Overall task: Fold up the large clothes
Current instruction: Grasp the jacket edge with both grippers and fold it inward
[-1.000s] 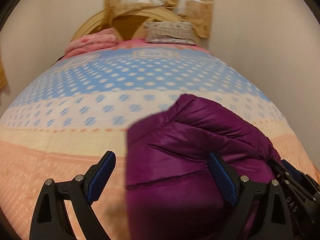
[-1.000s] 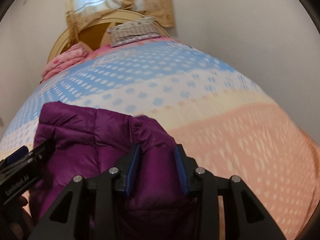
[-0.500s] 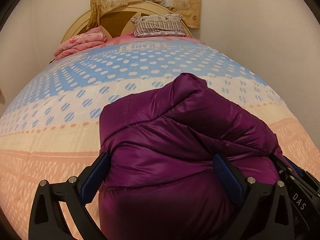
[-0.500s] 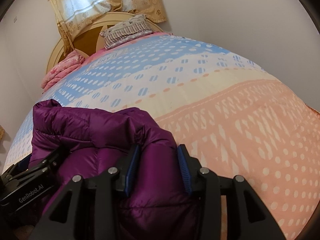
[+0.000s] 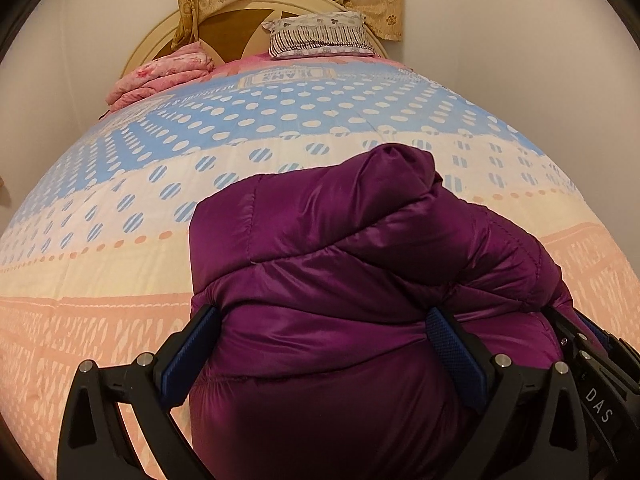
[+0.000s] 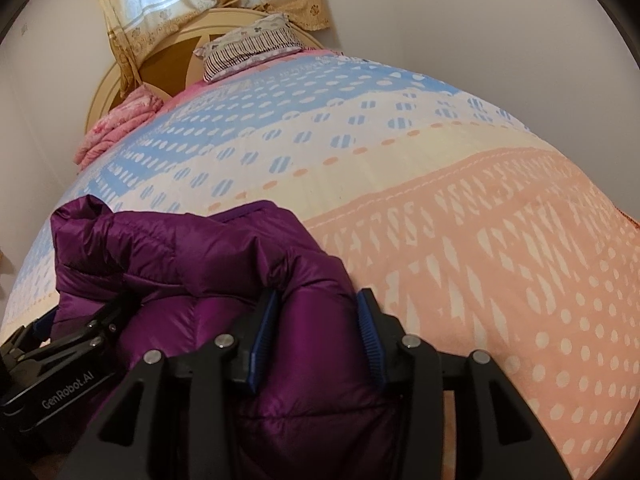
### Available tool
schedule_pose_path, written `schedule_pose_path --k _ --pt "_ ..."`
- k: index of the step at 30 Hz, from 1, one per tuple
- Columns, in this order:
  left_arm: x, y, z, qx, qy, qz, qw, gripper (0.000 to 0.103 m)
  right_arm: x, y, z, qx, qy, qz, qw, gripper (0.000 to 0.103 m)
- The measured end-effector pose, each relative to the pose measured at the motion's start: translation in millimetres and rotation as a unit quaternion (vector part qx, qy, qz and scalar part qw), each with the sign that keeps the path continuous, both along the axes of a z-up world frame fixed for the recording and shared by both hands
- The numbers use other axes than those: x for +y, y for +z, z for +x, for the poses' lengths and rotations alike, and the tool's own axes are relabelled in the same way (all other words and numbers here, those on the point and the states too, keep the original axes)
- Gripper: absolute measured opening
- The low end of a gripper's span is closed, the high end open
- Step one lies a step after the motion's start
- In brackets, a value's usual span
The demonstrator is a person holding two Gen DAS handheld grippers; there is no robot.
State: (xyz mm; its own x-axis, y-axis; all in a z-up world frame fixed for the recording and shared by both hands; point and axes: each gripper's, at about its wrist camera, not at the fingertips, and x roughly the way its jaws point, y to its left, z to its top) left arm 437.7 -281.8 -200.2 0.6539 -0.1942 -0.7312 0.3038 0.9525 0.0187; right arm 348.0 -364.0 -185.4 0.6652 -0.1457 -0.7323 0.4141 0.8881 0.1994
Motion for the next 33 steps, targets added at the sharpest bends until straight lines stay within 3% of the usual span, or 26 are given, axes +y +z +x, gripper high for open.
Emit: schedule_pose_path --k 33 --pt "0 -5 5 0.01 0.004 0.011 0.9999 0.102 7 -8 13 0.046 -0.002 -0.032 0.998 0.051"
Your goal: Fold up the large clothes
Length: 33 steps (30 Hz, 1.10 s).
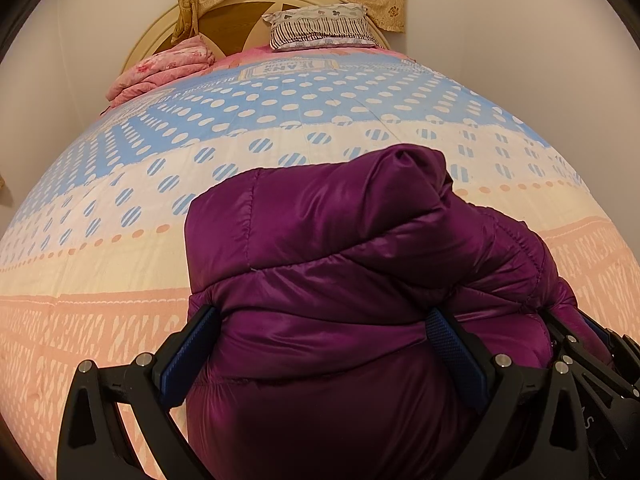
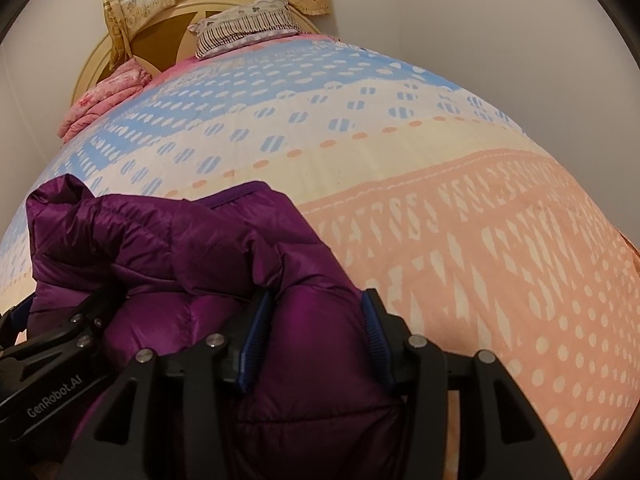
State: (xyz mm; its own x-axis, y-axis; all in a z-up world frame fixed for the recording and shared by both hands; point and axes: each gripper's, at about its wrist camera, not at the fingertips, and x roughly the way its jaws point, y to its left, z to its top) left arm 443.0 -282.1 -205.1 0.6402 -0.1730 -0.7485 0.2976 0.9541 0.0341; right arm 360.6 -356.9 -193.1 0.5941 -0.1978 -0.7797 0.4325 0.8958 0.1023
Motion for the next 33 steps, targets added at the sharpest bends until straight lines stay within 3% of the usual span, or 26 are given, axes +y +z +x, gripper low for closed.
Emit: schedule_pose_path --k 9,12,14,17,21,24,28,33 --pt "0 -2 1 0.006 -0.001 0.006 1.0 0.102 -2 -2 1 0.001 0.001 0.006 1.0 0.052" --pt "5 5 -4 0.023 -0.029 0.01 0.9992 0.102 -6 2 -4 -0.005 0.008 0.027 1.0 0.053" --pt "26 20 -23 0.017 -0.036 -0.017 0.9991 0.102 -11 13 -18 -0.015 0.006 0.042 0.999 0.06" --pt "57 35 -53 0.006 -0.048 -0.066 0.9967 0.102 -8 37 -53 -0.065 0.009 0.042 0.997 0.065" --pt "82 15 -70 0.032 -0.038 -0.082 0.9954 0.102 -1 28 -67 -0.047 0.02 0.041 0.998 0.065" --pt "90 3 -71 0.048 -0.033 -0.118 0.9913 0.102 2 17 -68 -0.042 0.022 0.039 0.998 0.065" --pt "83 -1 -74 0.048 -0.047 -0.115 0.9911 0.102 -2 3 -70 -0.044 0.029 0.076 0.996 0.066" --pt "74 -7 -75 0.058 -0.063 -0.127 0.9881 0.102 3 2 -73 -0.05 0.043 0.071 0.995 0.062"
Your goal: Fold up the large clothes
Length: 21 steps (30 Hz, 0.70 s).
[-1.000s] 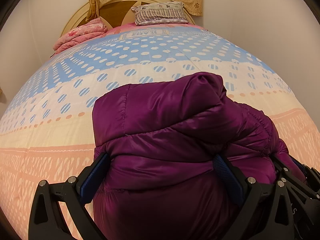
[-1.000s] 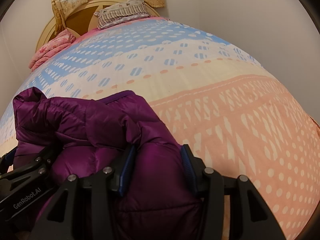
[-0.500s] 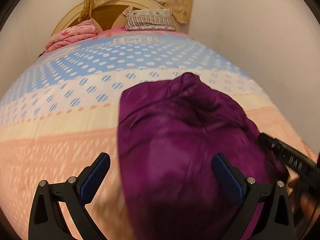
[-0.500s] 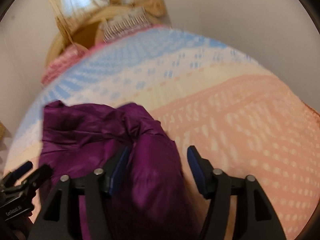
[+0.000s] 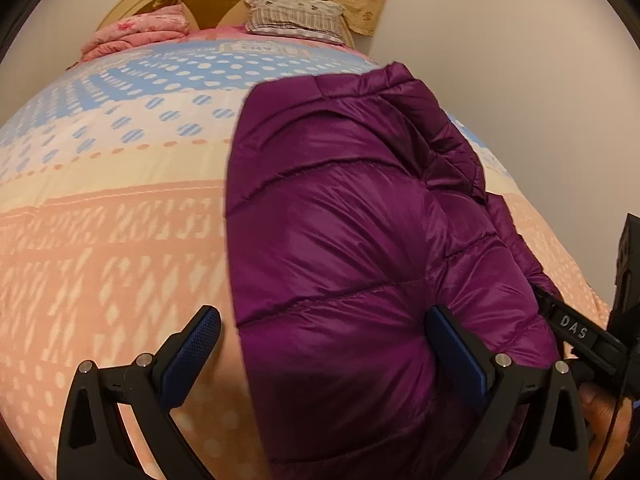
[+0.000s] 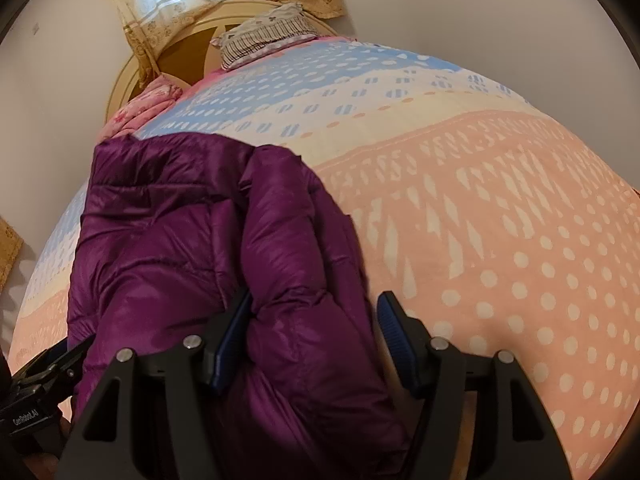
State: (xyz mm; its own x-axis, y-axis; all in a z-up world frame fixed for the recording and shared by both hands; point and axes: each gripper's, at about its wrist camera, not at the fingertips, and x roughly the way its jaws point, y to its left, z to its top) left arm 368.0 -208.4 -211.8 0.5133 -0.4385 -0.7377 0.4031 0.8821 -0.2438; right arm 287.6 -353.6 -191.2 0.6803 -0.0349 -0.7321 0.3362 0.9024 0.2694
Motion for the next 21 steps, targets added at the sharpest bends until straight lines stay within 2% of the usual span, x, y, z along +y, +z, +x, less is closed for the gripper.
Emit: schedule_pose_path --k 4,5,8,10,12,14,17,21 --pt "-8 1 -4 -0.005 -0.018 -0.006 0.9998 0.099 3 -1 0 -0.008 0.021 0.011 1.0 0.054" --pt "-10 2 -6 -0.008 -0.026 -0.008 0.9996 0.093 3 -2 0 -0.01 0.028 0.016 0.999 0.05" --pt "-19 6 -14 -0.024 -0.039 0.001 0.9989 0.084 2 -4 0 -0.017 0.048 0.035 0.998 0.04" --pt "-22 10 -19 -0.032 -0.041 0.005 0.9986 0.074 3 -2 -2 -0.026 0.058 0.04 0.997 0.033" --pt "-25 18 -27 -0.052 -0.043 0.018 0.9975 0.053 9 5 -7 -0.043 0.065 0.026 0.997 0.026" --pt "-28 28 -39 -0.071 -0.049 0.032 0.9957 0.041 16 10 -11 -0.056 0.067 0.017 0.996 0.025" --pt "-22 45 -50 -0.088 -0.048 0.038 0.9942 0.037 27 21 -19 -0.078 0.068 0.024 0.994 0.024" --pt "4 69 -69 -0.108 -0.034 0.034 0.9929 0.036 58 41 -24 -0.099 0.096 0.018 0.99 0.023"
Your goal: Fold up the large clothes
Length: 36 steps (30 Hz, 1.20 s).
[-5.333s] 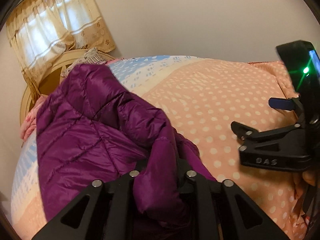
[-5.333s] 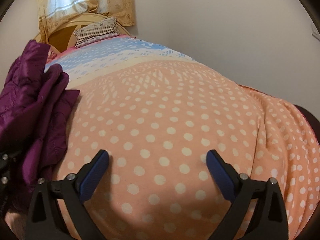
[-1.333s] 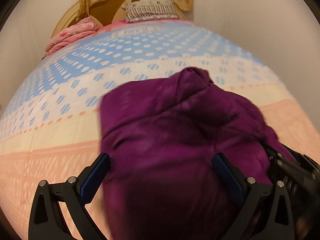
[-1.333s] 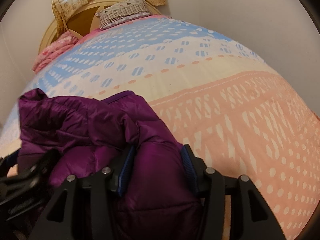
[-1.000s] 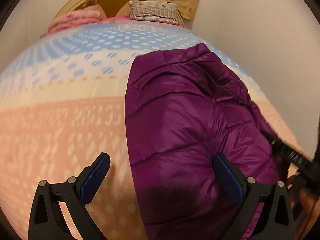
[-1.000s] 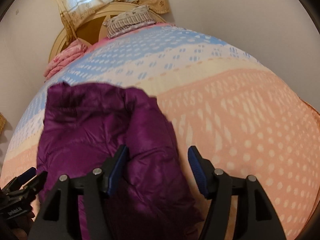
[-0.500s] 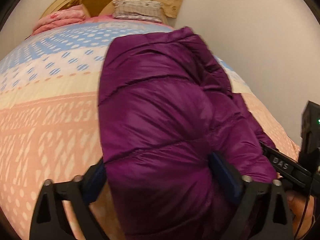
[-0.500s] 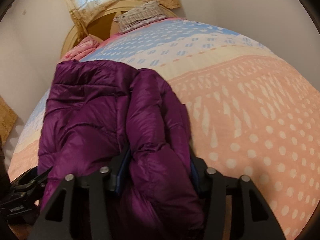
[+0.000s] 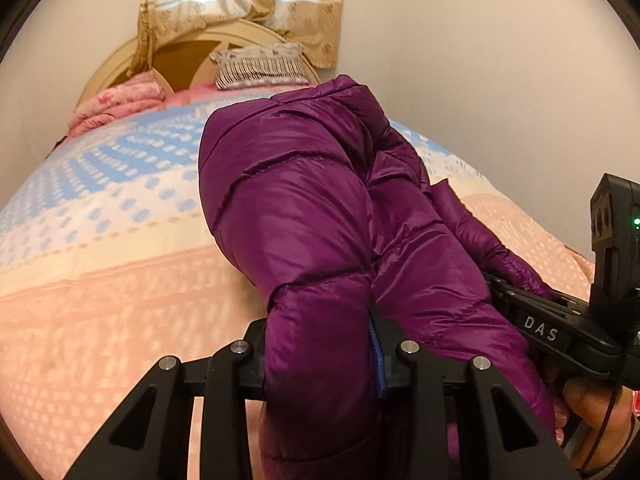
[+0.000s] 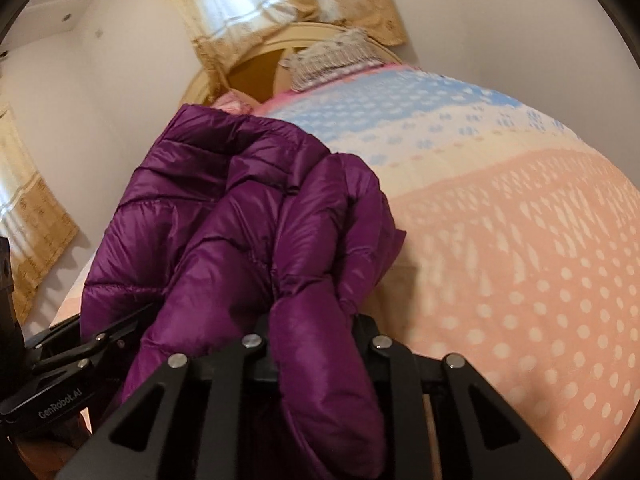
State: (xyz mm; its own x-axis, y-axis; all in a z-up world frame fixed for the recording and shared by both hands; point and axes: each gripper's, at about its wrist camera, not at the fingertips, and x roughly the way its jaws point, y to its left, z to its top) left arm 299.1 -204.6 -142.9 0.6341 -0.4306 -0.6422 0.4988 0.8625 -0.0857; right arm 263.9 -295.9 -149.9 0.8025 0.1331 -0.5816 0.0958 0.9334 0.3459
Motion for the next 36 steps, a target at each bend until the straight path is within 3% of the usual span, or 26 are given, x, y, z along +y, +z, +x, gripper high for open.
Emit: schedule_pose_path --k 6,15,29,36 --pt "54 21 -15 -0.015 0.034 -0.01 0.9993 0.036 52 22 4 -0.024 0.045 0.0 0.999 0.023" --pt "129 31 -32 -0.031 0.093 -0.011 0.9951 0.036 131 35 26 -0.033 0.111 -0.004 0.993 0.023" --pt "215 31 -39 -0.026 0.152 -0.023 0.9877 0.036 200 35 50 -0.023 0.181 -0.021 0.983 0.023" --pt "238 27 -36 -0.015 0.174 -0.021 0.9845 0.036 230 24 58 -0.008 0.206 -0.022 0.978 0.023"
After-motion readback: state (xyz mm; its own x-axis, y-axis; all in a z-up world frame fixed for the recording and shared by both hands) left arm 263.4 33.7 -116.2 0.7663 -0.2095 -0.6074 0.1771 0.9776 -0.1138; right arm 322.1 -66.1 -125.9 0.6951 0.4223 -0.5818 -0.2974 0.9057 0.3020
